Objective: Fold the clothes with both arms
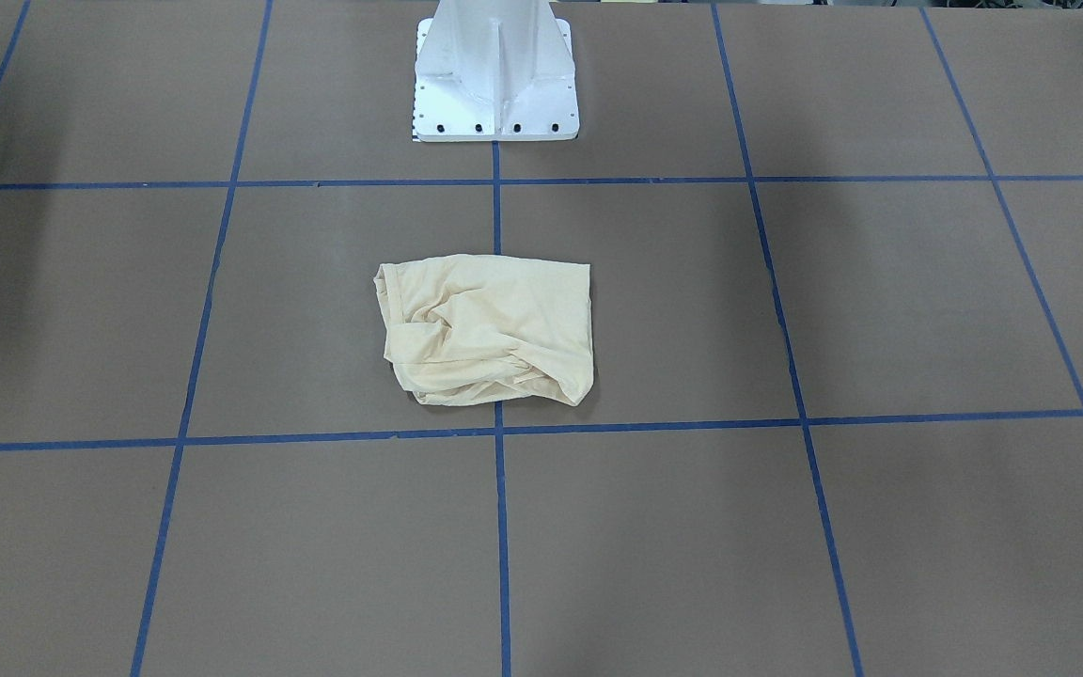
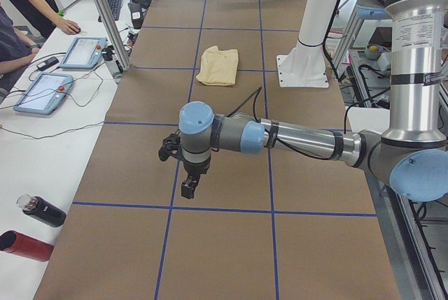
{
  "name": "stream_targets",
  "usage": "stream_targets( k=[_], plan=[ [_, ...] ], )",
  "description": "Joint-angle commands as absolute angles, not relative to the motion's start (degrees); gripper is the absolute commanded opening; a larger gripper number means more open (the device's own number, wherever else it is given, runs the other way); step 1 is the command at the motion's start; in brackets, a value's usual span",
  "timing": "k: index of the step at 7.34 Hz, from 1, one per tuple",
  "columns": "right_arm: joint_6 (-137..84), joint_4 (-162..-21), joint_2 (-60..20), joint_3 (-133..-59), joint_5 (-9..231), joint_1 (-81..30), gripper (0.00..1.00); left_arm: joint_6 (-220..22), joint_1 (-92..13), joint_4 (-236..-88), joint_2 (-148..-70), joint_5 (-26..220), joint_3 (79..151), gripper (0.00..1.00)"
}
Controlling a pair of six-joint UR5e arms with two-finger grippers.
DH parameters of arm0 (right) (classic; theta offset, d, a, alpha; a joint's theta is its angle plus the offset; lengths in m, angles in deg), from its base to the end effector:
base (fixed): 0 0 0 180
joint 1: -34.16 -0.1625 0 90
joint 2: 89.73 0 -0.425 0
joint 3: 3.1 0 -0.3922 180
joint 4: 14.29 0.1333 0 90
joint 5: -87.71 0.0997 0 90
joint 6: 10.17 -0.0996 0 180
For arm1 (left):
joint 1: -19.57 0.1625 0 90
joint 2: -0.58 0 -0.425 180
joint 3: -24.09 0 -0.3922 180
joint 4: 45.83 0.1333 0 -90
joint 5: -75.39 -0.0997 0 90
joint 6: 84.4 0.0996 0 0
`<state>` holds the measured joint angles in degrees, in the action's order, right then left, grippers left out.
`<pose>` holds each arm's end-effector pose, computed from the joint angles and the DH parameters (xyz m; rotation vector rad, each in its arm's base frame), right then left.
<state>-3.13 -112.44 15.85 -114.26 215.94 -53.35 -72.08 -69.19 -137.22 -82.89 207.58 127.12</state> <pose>0.0554 -0.3750 0.6164 -0.0167 -0.6689 -0.1451 -0.0567 -0.4516 0.5998 0.2024 0.7214 0.2762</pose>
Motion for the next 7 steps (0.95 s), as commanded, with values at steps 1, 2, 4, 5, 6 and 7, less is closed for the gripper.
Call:
stream_targets(
  k=[1,2,4,5,6,7],
  plan=[
    [-5.0,-110.3,14.9,-114.2,216.1,-53.4,1.0,-72.3,-70.0,-141.9,-78.8,212.0,127.0,1.0],
    [-5.1,-110.1,14.9,-114.3,216.5,-53.4,1.0,-72.5,-69.9,-141.8,-79.0,212.2,126.4,1.0],
    [-5.0,-110.0,14.9,-114.3,217.6,-53.4,1.0,-73.0,-71.0,-141.6,-79.1,211.9,125.9,1.0],
    [-5.0,-109.9,14.9,-114.6,217.6,-53.5,1.0,-73.1,-71.0,-141.2,-79.4,211.5,126.8,1.0],
    [-5.1,-109.9,14.9,-114.6,217.6,-53.5,1.0,-73.1,-70.9,-141.2,-79.5,209.3,125.9,1.0],
    [-5.0,-109.9,14.9,-114.7,217.6,-53.4,1.0,-73.0,-70.9,-141.3,-79.8,208.2,126.8,1.0]
  ],
)
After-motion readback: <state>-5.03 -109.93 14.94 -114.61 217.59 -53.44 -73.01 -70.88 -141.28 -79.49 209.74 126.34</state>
